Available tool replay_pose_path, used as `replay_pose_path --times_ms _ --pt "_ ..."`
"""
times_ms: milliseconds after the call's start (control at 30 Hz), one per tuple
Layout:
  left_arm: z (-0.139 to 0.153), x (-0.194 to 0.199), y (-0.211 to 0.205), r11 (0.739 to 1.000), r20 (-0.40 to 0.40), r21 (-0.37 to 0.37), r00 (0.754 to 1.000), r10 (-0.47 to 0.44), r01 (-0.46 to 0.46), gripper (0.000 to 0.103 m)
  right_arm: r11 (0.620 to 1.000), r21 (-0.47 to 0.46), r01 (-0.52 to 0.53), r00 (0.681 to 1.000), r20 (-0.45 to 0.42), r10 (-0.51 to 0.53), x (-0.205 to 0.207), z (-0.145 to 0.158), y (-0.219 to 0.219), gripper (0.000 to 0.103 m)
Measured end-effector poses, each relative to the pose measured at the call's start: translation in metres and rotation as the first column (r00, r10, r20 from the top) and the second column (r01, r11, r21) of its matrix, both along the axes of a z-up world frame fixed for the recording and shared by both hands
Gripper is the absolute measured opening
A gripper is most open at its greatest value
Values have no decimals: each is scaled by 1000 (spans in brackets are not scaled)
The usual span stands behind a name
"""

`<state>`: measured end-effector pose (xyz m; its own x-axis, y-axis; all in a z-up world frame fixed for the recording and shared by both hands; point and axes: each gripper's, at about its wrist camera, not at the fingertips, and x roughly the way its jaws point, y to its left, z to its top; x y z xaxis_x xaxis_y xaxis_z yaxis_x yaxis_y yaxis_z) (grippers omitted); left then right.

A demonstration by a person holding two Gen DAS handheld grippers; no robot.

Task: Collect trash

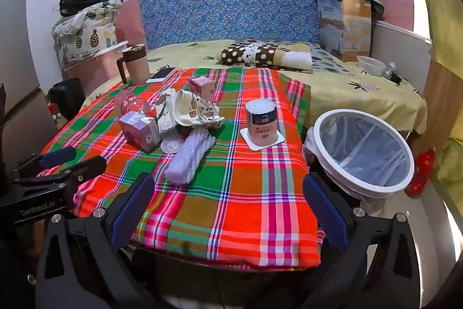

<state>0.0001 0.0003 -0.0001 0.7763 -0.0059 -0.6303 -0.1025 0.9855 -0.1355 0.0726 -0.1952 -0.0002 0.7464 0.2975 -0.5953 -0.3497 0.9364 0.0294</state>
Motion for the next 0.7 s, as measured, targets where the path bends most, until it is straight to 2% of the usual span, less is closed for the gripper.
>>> replay_pose_path --times_ms 700 --pt "-1 0 3 1000 4 5 1000 -3 3 81 1000 8 -1 1000 -4 1 0 0 1 103"
